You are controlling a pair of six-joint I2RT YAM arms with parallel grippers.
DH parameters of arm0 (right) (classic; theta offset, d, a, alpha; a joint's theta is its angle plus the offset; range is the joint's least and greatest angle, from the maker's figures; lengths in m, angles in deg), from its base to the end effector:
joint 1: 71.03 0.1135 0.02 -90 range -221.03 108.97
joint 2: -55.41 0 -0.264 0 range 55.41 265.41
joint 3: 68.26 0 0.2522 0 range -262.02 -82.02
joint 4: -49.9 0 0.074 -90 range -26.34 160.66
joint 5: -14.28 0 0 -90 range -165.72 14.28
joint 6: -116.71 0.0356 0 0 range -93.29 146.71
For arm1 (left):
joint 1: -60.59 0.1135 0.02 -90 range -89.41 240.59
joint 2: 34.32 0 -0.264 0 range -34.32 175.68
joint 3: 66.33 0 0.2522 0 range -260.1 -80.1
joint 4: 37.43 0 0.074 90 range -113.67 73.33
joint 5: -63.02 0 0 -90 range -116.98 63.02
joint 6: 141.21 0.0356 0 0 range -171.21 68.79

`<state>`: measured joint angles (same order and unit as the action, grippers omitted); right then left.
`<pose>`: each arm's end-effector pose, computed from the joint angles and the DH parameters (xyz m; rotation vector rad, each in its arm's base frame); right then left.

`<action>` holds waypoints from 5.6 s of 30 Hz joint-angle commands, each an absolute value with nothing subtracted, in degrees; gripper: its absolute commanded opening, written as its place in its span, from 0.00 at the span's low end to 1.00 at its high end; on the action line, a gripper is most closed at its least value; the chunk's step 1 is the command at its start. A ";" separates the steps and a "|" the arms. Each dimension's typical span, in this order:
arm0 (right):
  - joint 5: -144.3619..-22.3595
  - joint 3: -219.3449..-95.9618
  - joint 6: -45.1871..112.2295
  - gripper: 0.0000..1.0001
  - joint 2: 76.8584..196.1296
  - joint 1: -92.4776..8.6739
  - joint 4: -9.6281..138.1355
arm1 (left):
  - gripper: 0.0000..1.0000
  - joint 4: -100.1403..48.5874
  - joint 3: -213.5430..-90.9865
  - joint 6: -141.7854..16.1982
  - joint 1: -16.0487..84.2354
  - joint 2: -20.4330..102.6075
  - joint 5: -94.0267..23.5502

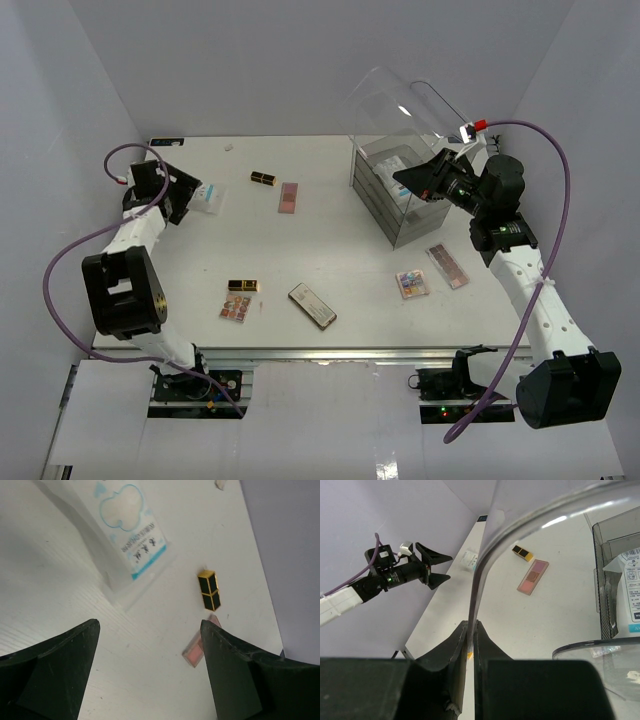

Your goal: Organize the makeup

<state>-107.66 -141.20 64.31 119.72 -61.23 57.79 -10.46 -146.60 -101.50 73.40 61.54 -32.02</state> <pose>0.2521 0.0627 0.3906 -0.0659 1.6641 1.0704 0.3620 0.0791 0.2343 -1.1905 2.0258 -0.4295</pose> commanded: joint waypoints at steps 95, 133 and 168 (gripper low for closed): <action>-108.42 -140.40 63.09 0.11 114.48 -64.24 50.39 | 0.00 -45.47 -124.63 -111.96 43.52 57.06 -63.40; -108.75 -139.31 63.97 0.11 113.68 -64.70 49.77 | 0.64 -38.95 -114.15 -101.50 39.32 51.74 -50.49; -109.03 -139.28 64.06 0.11 113.33 -65.18 49.77 | 0.00 -58.47 -121.28 -112.78 35.28 58.63 -60.68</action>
